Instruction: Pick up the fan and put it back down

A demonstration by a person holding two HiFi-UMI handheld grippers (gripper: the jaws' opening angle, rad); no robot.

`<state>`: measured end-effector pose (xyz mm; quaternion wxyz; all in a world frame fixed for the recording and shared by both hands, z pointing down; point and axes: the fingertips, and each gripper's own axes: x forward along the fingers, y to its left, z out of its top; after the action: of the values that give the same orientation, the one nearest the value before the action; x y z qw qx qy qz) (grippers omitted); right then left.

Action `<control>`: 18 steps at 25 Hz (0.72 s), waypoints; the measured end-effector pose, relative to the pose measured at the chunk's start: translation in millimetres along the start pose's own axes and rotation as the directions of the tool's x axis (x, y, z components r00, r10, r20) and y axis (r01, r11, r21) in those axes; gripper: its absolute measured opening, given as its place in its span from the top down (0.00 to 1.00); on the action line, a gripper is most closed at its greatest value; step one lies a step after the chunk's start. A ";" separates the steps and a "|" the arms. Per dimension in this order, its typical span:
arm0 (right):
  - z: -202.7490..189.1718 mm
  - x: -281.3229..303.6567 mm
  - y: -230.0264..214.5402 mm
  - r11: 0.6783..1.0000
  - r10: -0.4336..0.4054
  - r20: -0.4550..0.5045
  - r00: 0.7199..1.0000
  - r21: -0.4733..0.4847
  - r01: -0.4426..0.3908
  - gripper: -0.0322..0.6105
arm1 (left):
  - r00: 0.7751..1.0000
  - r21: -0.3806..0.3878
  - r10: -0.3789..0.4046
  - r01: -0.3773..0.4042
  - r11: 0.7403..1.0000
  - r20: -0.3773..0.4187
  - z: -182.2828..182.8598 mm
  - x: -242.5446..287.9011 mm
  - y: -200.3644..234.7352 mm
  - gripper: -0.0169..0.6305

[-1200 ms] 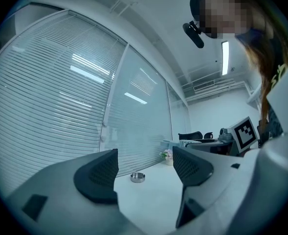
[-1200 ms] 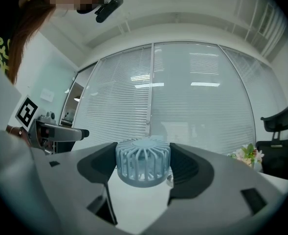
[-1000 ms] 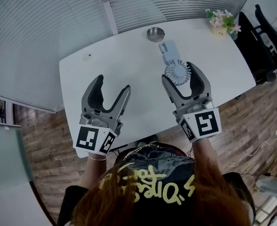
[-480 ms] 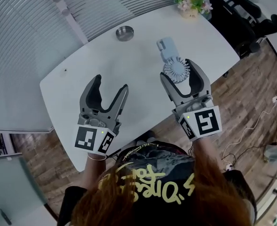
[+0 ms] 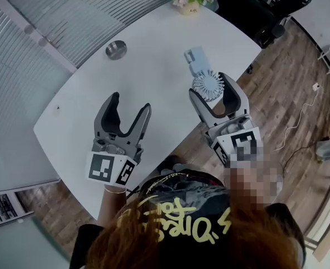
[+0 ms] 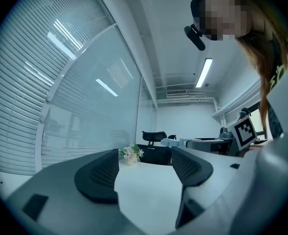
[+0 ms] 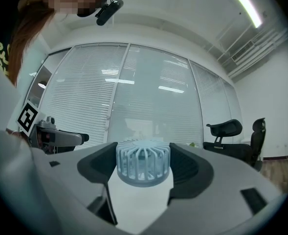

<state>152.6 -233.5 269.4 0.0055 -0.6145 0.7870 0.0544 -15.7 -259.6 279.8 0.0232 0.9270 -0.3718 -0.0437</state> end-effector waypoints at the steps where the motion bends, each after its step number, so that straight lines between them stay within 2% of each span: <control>1: -0.6 -1.4 -2.6 1.000 -0.007 -0.002 1.000 0.002 0.007 0.44 | 1.000 -0.001 -0.007 0.007 1.000 -0.001 -0.9 2.7 -1.4 0.46; 8: -12.2 -7.7 -13.4 0.999 -0.031 -0.033 0.999 0.016 0.031 0.44 | 0.999 -0.014 -0.020 0.020 1.000 -0.026 -9.8 6.7 -8.1 0.46; 18: -44.1 4.8 -8.7 1.000 -0.004 -0.094 0.996 0.030 0.007 0.44 | 0.998 -0.036 0.006 -0.009 0.999 -0.068 -28.1 1.2 0.7 0.47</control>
<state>162.4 -244.3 312.2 -0.0219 -0.6184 0.7855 0.0136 -12.5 -260.7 307.7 0.0526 0.9260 -0.3735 -0.0191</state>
